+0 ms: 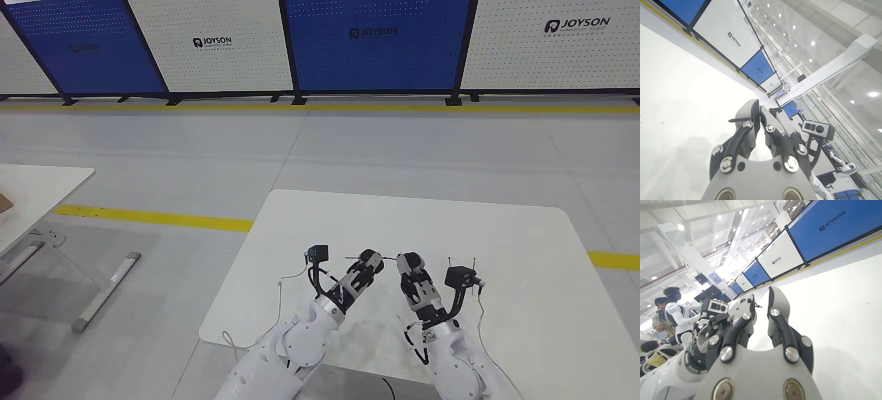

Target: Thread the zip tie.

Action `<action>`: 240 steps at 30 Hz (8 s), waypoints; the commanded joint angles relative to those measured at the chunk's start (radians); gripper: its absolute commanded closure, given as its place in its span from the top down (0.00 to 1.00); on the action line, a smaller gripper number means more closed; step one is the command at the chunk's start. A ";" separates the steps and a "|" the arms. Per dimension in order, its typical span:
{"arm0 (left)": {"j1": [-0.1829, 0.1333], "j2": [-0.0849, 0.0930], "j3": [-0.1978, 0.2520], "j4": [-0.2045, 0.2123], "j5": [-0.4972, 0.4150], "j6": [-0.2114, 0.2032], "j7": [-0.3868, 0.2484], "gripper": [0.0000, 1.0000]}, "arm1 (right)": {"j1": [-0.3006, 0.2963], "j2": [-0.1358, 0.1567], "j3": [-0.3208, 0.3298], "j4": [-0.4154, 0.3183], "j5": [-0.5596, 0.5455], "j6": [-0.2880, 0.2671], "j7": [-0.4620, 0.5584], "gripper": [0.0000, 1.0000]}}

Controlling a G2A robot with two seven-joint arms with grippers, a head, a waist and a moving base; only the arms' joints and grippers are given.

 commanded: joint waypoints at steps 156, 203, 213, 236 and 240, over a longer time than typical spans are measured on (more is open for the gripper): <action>0.076 0.002 -0.058 -0.148 -0.357 0.042 -0.104 0.00 | 0.115 0.037 0.123 0.072 -0.340 -0.059 0.327 1.00; 0.014 -0.023 0.015 -0.055 -0.291 0.045 -0.007 0.00 | 0.147 0.027 0.030 0.103 -0.220 -0.061 0.246 0.38; 0.007 -0.026 0.017 -0.045 -0.290 0.046 -0.006 0.00 | 0.153 0.028 0.026 0.100 -0.197 -0.068 0.253 0.26; 0.004 -0.032 0.019 -0.038 -0.291 0.028 0.006 0.00 | 0.170 0.035 0.010 0.116 -0.188 -0.068 0.265 0.00; 0.008 -0.032 0.018 -0.042 -0.291 0.013 0.006 0.00 | 0.172 0.035 0.005 0.122 -0.190 -0.068 0.267 0.00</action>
